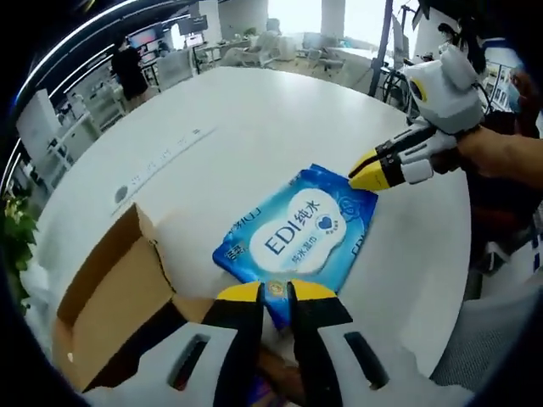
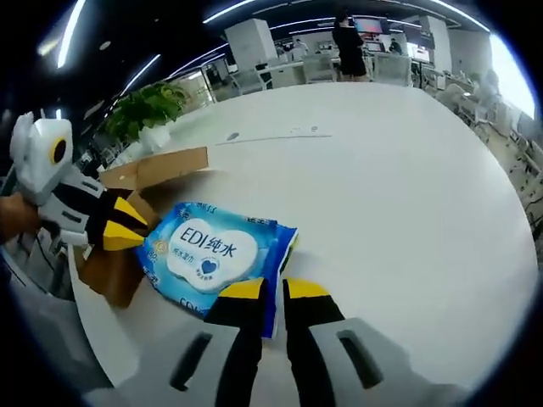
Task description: Operate the shoe box by opening the lid, removing the specified soft item, and placing it in the target area until the item is outside and the box remains undamaged.
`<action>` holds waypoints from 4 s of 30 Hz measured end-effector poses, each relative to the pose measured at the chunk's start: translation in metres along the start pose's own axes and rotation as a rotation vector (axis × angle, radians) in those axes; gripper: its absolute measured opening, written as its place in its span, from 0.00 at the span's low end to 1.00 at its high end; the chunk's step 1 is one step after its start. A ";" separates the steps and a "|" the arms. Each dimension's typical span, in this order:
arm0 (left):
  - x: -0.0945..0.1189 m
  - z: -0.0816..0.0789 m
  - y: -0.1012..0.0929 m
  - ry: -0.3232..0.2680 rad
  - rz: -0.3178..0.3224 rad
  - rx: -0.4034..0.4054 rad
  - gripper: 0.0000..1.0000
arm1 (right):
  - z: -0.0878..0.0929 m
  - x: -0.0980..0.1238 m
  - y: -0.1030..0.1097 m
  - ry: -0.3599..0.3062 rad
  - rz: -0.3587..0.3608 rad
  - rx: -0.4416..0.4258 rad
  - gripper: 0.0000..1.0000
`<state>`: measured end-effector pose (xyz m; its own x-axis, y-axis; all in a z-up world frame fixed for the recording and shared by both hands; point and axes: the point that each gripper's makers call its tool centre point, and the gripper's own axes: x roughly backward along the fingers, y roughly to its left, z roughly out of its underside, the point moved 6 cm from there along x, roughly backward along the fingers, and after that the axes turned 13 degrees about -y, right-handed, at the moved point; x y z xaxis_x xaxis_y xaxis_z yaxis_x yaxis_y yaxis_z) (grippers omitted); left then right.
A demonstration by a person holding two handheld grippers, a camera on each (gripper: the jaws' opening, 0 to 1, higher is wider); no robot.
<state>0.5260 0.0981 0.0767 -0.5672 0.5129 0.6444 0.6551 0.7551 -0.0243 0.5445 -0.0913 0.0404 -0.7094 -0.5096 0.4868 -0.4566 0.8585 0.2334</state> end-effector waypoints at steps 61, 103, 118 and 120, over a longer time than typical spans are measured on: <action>0.109 0.067 0.059 -0.055 0.164 0.019 0.14 | -0.066 -0.040 0.205 -0.036 -0.478 0.538 0.10; 0.094 0.087 0.070 -0.001 0.225 -0.049 0.00 | -0.040 -0.099 0.234 0.040 -0.517 0.702 0.00; 0.137 0.066 0.072 -0.042 0.177 -0.086 0.00 | -0.071 -0.076 0.260 -0.056 -0.541 0.692 0.00; 0.142 0.061 0.072 -0.048 0.171 -0.092 0.00 | -0.076 -0.071 0.263 -0.072 -0.542 0.688 0.00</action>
<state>0.4622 0.2502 0.1202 -0.4654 0.6511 0.5996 0.7856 0.6159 -0.0590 0.5159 0.1754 0.1312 -0.3230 -0.8594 0.3963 -0.9462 0.2849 -0.1535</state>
